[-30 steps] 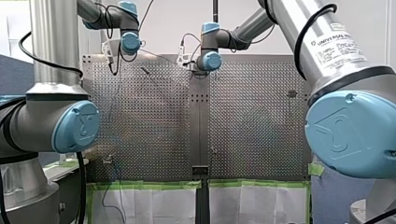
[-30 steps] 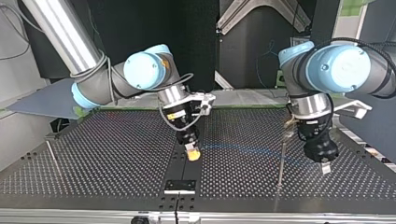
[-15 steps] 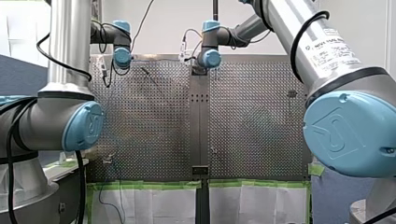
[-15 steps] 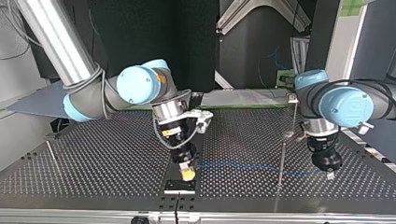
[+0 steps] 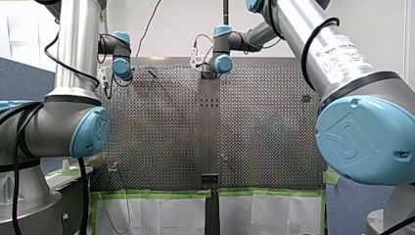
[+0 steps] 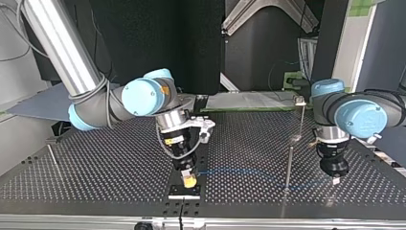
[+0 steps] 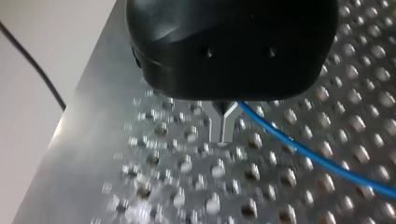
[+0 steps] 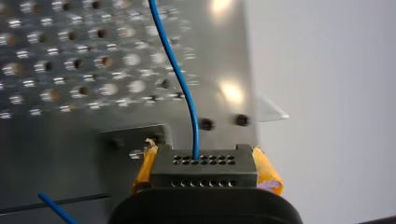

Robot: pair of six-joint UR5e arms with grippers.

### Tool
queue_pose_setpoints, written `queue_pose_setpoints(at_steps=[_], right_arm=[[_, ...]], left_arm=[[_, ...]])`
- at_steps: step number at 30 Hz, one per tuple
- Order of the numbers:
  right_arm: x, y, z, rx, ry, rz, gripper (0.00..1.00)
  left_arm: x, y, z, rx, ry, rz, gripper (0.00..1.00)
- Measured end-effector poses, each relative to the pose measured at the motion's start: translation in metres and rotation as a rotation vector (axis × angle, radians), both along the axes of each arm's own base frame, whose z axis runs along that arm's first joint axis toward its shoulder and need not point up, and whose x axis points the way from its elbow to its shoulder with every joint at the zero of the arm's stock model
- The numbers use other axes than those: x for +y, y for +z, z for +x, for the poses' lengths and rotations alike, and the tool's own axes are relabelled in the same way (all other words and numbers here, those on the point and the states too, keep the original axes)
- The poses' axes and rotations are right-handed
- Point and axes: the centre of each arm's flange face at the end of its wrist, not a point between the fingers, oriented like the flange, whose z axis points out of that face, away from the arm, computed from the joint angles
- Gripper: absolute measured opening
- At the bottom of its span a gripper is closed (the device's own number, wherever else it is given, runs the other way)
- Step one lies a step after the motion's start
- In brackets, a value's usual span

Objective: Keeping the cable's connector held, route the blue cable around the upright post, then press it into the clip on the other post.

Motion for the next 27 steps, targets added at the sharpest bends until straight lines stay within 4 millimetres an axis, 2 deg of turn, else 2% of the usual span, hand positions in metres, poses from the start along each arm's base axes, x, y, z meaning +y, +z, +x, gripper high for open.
queue_pose_setpoints(at_steps=[4, 11, 18, 22, 27], right_arm=[[-0.002, -0.014, 0.002, 0.031, -0.003, 0.014, 0.0], [-0.003, -0.032, 0.001, 0.063, -0.008, 0.037, 0.0], [-0.001, -0.049, -0.002, 0.086, -0.008, 0.063, 0.0], [0.0, -0.061, -0.004, 0.102, -0.009, 0.081, 0.0], [0.003, -0.077, -0.007, 0.122, -0.01, 0.105, 0.0]], left_arm=[[-0.008, -0.002, 0.004, -0.019, -0.052, -0.024, 0.0], [-0.016, -0.017, 0.013, -0.004, -0.121, -0.04, 0.0], [-0.023, -0.021, 0.016, -0.01, -0.185, -0.065, 0.0], [-0.028, -0.036, 0.022, 0.012, -0.208, -0.084, 0.0], [-0.033, -0.044, 0.024, 0.026, -0.211, -0.09, 0.02]])
